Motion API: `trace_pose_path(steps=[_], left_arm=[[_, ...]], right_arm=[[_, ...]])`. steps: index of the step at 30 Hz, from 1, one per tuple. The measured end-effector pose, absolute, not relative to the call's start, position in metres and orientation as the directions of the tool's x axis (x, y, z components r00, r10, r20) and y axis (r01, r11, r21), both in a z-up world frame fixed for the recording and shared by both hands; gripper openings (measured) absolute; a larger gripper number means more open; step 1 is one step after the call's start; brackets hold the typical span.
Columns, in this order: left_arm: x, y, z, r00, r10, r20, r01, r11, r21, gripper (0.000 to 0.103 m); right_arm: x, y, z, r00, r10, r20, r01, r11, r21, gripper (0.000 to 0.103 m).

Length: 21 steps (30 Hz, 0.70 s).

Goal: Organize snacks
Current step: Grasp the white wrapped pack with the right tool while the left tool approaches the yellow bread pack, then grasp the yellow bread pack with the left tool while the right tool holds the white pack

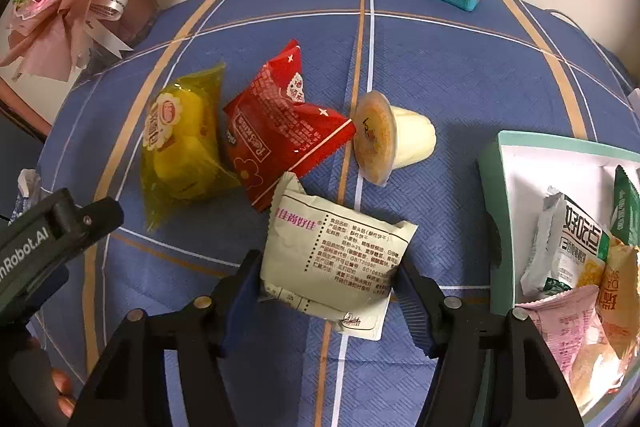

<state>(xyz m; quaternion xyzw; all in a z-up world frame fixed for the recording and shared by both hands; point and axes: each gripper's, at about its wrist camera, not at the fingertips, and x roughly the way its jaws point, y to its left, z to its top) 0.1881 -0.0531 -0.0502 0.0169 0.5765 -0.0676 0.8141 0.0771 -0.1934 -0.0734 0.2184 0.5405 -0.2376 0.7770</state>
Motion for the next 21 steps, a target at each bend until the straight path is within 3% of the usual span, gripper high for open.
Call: trace_pose_path(steps=[8, 21], left_arm=[[0.182, -0.066, -0.033, 0.357, -0.108, -0.928, 0.16, 0.986, -0.054, 0.102], [0.172, -0.08, -0.026, 0.373, -0.119, -0.92, 0.19, 0.981, -0.05, 0.102]], right_arm=[[0.066, -0.207, -0.061, 0.322, -0.097, -0.942, 0.607, 0.784, 0.126, 0.061], [0.043, -0.217, -0.022, 0.355, -0.104, -0.929, 0.603, 0.785, 0.143, 0.06]])
